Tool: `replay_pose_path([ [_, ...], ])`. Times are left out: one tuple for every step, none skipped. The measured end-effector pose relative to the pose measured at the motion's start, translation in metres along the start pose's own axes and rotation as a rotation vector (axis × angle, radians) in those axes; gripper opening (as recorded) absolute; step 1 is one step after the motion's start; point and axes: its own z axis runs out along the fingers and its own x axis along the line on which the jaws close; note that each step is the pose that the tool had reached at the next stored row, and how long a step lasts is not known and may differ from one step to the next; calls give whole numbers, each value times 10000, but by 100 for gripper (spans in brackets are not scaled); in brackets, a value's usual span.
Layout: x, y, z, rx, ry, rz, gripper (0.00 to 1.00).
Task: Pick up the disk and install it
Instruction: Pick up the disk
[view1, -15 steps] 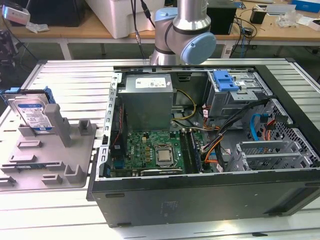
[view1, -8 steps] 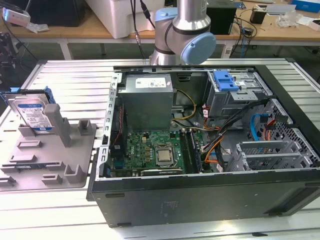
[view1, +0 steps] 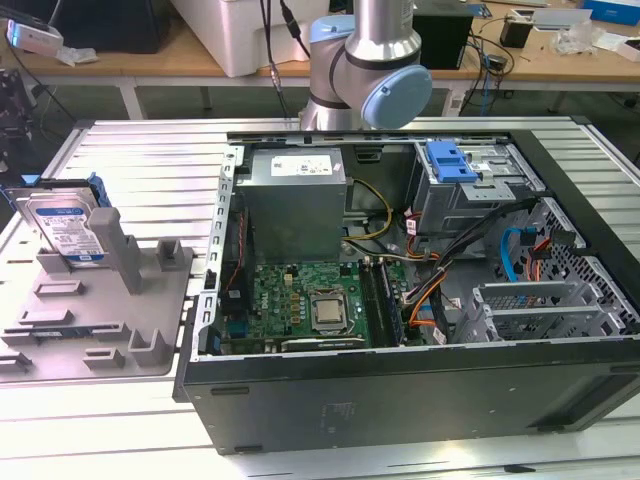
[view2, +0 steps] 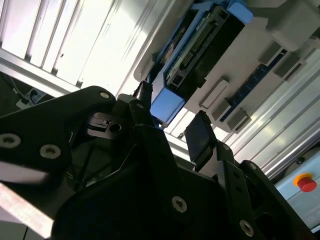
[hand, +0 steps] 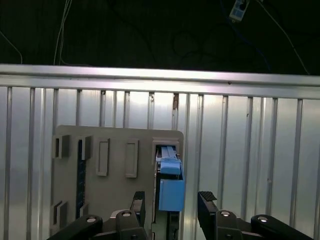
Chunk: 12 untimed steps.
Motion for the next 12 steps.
replay_pose_path([
  [0, 0, 4, 2, 0, -28, 54],
  [0, 0, 7, 2, 0, -46, 54],
  [-1, 0, 13, 4, 0, -84, 54],
  [-1, 0, 19, 5, -1, -122, 54],
  [-1, 0, 22, 6, 0, -140, 53],
  [-1, 0, 25, 7, -1, -159, 53],
  [-1, 0, 28, 8, -1, -175, 53],
  [-1, 0, 32, 9, -1, -195, 45],
  [-2, 0, 36, 9, -2, -210, 45],
  [-2, 0, 40, 11, -1, -224, 45],
  [-2, 0, 44, 10, -2, -234, 45],
  [-2, 0, 50, 11, -1, -243, 45],
])
